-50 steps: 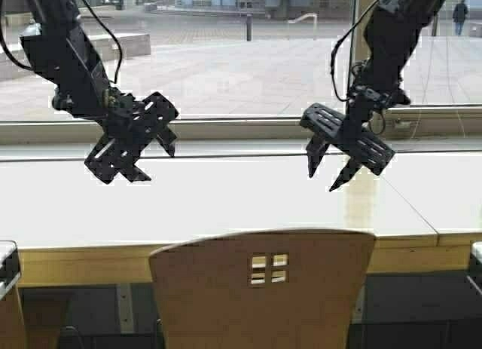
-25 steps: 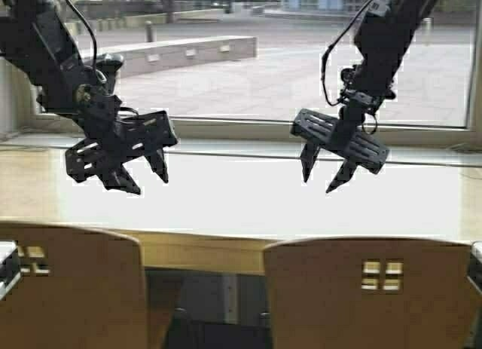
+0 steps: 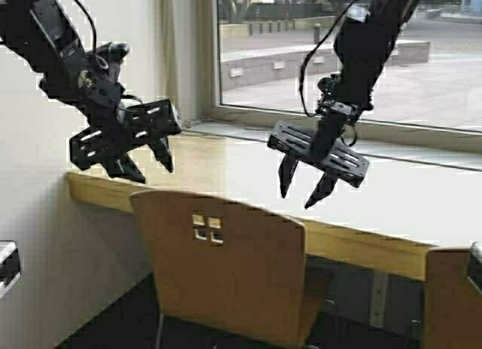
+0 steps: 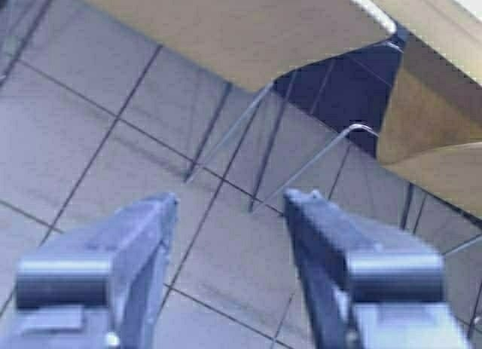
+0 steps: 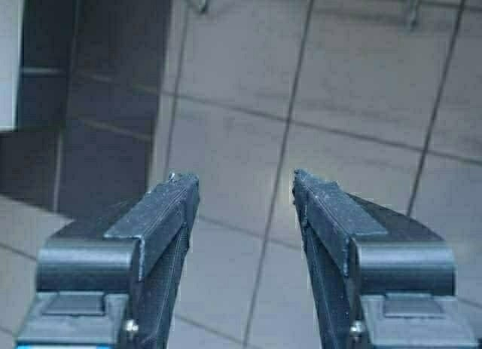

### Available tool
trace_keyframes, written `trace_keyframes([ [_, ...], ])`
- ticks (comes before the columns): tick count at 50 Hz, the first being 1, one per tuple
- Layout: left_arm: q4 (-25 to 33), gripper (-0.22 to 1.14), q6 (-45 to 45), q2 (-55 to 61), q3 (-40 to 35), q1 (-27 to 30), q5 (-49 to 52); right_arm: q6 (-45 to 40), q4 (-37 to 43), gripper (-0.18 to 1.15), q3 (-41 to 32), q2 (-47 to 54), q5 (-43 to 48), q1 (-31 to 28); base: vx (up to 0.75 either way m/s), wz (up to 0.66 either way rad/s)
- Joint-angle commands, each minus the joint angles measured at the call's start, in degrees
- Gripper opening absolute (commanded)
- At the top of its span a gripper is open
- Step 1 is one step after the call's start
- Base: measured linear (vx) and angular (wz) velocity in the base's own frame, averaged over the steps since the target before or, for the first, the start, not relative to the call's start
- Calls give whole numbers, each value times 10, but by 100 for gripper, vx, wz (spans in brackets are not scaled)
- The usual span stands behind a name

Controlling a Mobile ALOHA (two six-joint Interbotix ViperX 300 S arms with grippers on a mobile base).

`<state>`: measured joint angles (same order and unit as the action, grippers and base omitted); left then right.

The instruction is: Push the chairs under the table

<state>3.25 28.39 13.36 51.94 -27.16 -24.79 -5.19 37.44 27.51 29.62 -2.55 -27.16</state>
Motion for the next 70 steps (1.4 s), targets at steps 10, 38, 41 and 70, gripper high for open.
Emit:
trace_keyframes([
  [10, -1, 82, 23, -32, -18, -17, 29, 4, -9, 79, 11, -28, 2, 1, -17, 49],
  [38, -10, 82, 19, -25, -34, -18, 54, 1, 33, 79, 70, -83, 27, -21, -28, 39],
  [41, -8, 82, 22, -22, -36, -28, 54, 3, 32, 79, 70, -84, 27, -19, -37, 10],
  [70, -2, 82, 41, 29, -97, -61, 57, 4, -73, 79, 47, -59, 32, 55, -37, 3],
])
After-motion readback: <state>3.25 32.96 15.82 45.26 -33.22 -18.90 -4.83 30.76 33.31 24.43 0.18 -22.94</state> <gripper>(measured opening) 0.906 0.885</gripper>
